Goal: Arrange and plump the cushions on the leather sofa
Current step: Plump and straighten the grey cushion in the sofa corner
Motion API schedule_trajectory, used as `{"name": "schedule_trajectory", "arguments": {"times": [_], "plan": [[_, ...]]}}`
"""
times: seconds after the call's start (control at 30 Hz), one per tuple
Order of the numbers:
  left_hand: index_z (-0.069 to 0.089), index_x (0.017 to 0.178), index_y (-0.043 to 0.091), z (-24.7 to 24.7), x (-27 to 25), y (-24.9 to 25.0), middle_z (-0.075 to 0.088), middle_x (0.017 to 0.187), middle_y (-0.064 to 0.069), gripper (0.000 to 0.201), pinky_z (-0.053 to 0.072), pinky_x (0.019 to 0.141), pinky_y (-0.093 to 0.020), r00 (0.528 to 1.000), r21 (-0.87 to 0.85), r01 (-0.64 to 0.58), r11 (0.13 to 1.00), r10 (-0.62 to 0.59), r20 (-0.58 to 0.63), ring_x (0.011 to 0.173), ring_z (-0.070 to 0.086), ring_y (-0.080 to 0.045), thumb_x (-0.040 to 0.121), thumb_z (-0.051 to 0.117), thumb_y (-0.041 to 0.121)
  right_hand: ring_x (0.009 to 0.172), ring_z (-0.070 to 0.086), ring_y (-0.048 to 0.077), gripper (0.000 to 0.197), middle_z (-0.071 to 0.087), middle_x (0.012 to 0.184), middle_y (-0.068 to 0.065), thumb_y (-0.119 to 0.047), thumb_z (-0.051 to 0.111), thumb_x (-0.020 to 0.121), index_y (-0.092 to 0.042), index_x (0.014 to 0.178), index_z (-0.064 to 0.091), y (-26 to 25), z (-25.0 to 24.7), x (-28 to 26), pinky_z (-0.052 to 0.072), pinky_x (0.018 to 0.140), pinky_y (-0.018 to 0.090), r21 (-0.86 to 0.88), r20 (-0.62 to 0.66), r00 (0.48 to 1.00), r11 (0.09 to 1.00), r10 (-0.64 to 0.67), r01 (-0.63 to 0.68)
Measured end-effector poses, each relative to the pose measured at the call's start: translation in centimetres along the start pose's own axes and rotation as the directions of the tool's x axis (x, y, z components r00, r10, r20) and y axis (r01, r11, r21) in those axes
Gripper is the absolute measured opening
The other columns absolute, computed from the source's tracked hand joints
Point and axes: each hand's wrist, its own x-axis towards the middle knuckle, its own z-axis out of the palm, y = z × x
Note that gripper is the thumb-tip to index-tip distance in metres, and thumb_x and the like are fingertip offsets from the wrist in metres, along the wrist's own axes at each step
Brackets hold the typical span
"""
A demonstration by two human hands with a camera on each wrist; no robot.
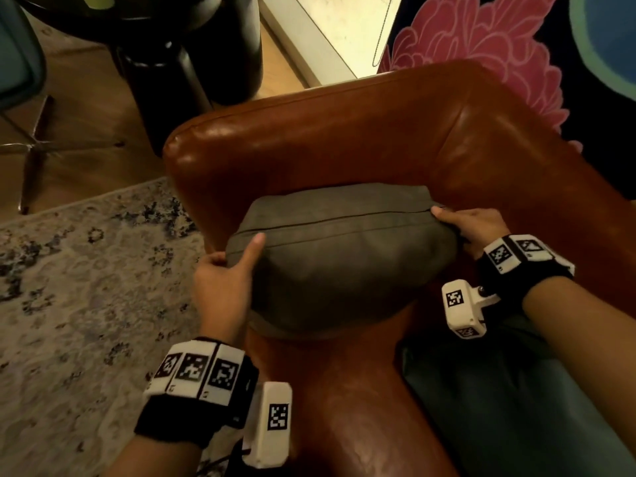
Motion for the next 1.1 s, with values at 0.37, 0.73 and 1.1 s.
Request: {"name": "schedule_trajectory", "arguments": {"times": [0.37, 0.73, 1.1], "plan": [[0.072, 0.095, 0.007, -2.1, -1.9, 4.1, 0.077, 0.093, -0.004, 0.019, 0.058, 0.073, -0.021, 0.929, -0.287, -0.055, 0.956, 0.154, 0.335, 0.091, 0.073, -0.012, 0.092, 0.062, 0.023, 0.077, 0.071, 0.011, 0.022, 0.075, 0.086, 0.0, -0.027, 0.059, 0.095, -0.01, 0.105, 0.069, -5.3, -4.2, -2.8, 0.055, 0.058, 0.018, 0.313, 0.345, 0.929, 0.95, -0.132, 0.018], [0.063, 0.117, 0.017, 1.6, -1.3, -1.4, 0.068, 0.109, 0.0, 0.041, 0.052, 0.087, -0.029, 0.965, -0.018, -0.171, 0.985, 0.171, 0.2, 0.107, 0.064, -0.014, 0.08, 0.077, 0.028, 0.079, 0.07, 0.024, 0.01, 0.074, 0.087, 0.012, -0.015, 0.081, 0.078, -0.015, 0.074, 0.073, 2.3, 0.6, -1.7, 0.057, 0.081, 0.041, 0.256, 0.018, 0.998, 0.965, -0.055, 0.049], [0.063, 0.107, 0.01, 0.1, -1.5, -2.8, 0.068, 0.089, -0.004, 0.025, 0.053, 0.06, -0.027, 0.957, -0.354, 0.229, 0.907, -0.143, 0.253, 0.074, 0.067, -0.015, 0.097, 0.053, 0.03, 0.091, 0.063, 0.016, 0.017, 0.067, 0.102, -0.001, -0.033, 0.058, 0.096, -0.02, 0.107, 0.061, 1.2, 0.2, -1.7, 0.051, 0.074, 0.03, 0.342, 0.216, 0.974, 0.94, -0.063, -0.015]]}}
